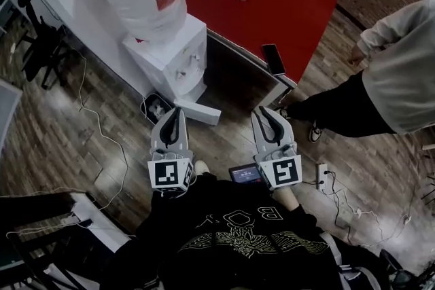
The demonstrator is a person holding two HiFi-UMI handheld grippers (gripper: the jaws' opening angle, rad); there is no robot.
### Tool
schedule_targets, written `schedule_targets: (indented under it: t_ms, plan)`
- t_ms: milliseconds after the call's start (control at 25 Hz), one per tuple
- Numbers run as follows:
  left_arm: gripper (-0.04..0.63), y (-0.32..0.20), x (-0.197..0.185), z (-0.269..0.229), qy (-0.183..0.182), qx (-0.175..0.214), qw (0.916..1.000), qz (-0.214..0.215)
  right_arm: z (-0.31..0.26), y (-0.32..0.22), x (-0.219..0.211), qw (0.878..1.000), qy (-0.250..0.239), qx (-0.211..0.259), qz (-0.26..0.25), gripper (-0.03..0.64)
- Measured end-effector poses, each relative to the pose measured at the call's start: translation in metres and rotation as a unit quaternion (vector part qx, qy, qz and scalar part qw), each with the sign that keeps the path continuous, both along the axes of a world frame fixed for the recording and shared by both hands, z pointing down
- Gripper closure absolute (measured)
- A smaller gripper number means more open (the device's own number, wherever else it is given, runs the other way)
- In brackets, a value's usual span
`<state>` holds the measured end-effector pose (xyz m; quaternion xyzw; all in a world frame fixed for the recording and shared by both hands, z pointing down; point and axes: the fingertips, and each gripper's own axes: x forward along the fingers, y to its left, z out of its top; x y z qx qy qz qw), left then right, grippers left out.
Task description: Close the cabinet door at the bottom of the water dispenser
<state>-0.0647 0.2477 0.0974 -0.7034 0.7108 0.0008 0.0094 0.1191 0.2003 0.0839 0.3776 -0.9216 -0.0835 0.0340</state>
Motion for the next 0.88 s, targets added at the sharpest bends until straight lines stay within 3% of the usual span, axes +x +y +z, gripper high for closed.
schedule_targets:
  t_ms: [120, 600, 760, 880]
  plan:
    - [0.588, -0.011, -0.019, 0.003, 0.009, -0.002, 0.9999, 0.008, 0.005, -0.007, -0.023, 0.999, 0.017, -0.031, 0.008, 0.565]
    - [0.588, -0.035, -0.070, 0.016, 0.051, -0.012, 0.9986, 0.007, 0.022, -0.016, -0.078, 0.998, 0.025, -0.056, -0.026, 0.563]
    - [0.588, -0.054, -0.072, 0.020, 0.043, -0.019, 0.9988, 0.011, 0.027, -0.031, -0.089, 0.997, 0.015, -0.064, -0.048, 0.561]
    - [0.588, -0.075, -0.073, 0.014, 0.024, -0.016, 0.9994, 0.016, 0.033, -0.048, -0.103, 0.995, 0.020, -0.065, -0.072, 0.521]
